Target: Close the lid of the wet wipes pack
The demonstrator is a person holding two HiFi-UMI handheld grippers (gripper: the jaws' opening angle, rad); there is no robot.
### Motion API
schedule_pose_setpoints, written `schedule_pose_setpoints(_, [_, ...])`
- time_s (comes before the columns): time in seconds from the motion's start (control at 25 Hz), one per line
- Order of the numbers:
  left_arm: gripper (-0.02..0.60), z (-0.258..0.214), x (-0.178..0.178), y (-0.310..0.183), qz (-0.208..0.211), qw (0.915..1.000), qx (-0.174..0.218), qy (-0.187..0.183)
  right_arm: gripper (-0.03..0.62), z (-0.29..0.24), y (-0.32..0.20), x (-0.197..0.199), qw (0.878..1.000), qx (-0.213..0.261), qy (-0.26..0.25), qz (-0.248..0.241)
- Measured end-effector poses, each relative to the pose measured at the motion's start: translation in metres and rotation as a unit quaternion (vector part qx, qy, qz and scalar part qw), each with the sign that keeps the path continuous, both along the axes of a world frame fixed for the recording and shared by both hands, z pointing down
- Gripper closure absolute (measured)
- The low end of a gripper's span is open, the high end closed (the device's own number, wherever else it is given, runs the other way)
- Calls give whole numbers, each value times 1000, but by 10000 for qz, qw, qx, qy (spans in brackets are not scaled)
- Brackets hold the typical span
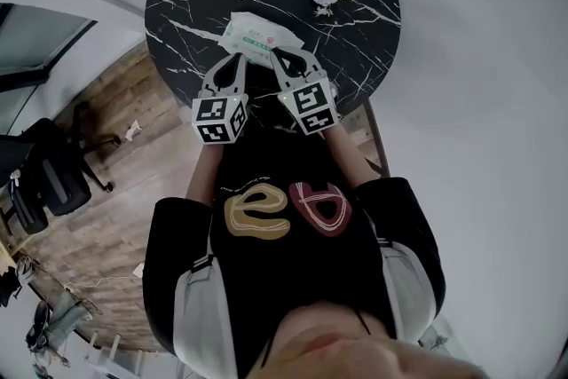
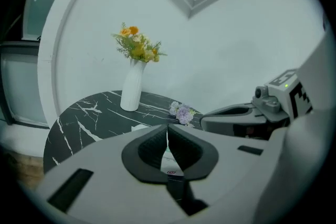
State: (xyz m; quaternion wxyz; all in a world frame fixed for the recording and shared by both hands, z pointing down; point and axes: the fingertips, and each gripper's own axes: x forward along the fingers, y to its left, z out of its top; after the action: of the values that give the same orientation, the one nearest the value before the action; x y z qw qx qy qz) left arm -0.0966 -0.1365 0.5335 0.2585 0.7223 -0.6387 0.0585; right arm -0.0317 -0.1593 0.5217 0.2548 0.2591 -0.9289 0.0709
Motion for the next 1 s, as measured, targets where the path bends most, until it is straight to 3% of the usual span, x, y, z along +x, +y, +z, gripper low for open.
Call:
schedule_pose_setpoints(0.12, [562, -22, 13, 14, -78, 9991, 394, -120, 582, -14, 13, 18, 9994, 170, -285, 132])
schedule_pose_setpoints(0.32, [562, -55, 36, 31, 46, 9927, 1029, -621, 582, -47, 30, 46, 9914, 1011, -754, 358])
schedule_pose_setpoints(0.4, [563, -63, 41, 39, 3, 9912, 1161, -642, 582, -51, 35, 54, 9897, 1047, -860, 464])
schedule_pose_setpoints(0.68, [563, -68, 48, 53, -108, 9885, 1301, -765, 582, -46, 42, 75, 9888, 973, -964, 594])
schedule_pose_setpoints(1.0, [563, -70, 53, 61, -201, 9861, 1349, -946, 583, -42, 49, 74, 9903, 1012, -885, 342])
